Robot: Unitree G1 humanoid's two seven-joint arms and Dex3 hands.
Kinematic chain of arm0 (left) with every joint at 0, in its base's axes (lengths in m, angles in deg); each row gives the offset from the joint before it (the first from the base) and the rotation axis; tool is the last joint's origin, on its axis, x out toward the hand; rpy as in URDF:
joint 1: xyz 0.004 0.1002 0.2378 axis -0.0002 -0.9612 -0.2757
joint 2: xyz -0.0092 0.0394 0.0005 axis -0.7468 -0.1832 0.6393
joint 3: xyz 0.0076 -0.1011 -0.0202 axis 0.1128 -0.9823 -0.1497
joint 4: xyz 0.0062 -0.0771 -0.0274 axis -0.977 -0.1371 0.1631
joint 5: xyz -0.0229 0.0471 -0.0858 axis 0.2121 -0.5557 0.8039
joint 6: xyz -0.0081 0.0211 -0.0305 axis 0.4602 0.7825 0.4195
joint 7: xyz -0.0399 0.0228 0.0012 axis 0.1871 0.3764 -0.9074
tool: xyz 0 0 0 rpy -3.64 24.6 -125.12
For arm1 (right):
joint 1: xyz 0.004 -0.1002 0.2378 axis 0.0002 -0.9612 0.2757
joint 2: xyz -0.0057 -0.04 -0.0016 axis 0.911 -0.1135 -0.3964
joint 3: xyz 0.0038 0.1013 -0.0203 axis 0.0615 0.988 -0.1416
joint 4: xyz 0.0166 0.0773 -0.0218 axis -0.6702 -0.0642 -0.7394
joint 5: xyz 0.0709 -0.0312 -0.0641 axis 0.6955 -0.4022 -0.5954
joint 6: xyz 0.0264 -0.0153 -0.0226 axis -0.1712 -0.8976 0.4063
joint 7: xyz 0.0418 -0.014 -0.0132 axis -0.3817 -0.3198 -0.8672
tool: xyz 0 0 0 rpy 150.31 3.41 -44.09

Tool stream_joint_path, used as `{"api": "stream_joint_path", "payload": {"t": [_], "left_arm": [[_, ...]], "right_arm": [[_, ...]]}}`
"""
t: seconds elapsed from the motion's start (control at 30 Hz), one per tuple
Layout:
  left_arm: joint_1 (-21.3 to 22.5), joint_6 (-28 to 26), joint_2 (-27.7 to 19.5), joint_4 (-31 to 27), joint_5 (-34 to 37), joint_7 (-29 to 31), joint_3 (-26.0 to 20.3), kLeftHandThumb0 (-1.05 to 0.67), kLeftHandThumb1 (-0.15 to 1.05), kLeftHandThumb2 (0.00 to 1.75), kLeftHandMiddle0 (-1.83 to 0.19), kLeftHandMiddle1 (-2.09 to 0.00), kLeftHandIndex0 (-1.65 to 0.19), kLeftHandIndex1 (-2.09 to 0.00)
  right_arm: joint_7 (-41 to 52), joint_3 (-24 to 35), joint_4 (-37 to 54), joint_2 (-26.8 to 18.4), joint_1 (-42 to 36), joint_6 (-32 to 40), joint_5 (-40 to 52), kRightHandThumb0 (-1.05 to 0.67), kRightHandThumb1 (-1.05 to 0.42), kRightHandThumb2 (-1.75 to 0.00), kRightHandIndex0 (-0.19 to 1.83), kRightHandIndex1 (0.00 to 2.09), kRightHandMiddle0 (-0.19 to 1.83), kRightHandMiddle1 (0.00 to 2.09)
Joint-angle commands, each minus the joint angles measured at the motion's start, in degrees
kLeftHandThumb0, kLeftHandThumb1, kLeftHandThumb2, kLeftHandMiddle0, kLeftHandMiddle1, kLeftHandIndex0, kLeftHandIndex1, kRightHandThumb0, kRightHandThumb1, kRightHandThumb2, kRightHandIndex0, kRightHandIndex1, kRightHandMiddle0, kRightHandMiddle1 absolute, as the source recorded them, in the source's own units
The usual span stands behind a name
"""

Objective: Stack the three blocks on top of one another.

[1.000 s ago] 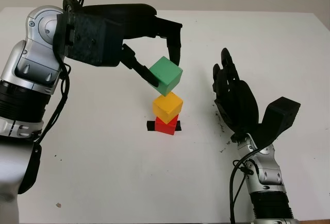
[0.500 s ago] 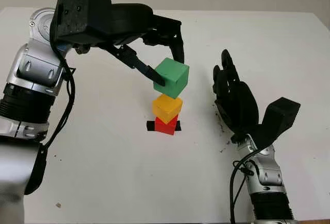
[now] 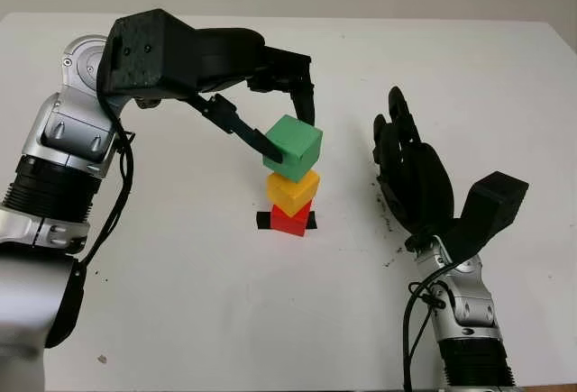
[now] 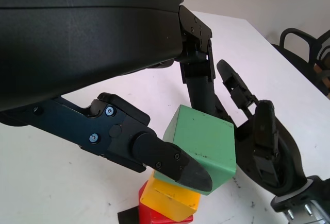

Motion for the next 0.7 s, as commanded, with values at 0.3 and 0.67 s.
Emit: {"api": "stream_joint_path", "payload": {"t": [0.3,0.67], "left_arm": [[-1.2,-0.9,1.3,-1.1,-1.1,-0.4,1.0,-0.47,1.01,0.05,-0.17,-0.05,-0.34,-1.52],[-0.6,0.2,3.5,1.4,-0.5,0.1,0.8,-0.48,1.02,0.06,-0.15,-0.05,-0.32,-1.56]], "right_arm": [[-0.6,0.3,1.9,-0.3,-1.0,0.7,0.0,-0.75,-1.05,-0.56,-0.19,0.00,-0.19,0.00],[0.1,0.6,1.8,-0.4,-1.3,0.2,0.3,-0.73,-1.05,-0.56,-0.19,0.00,-0.19,0.00]]}}
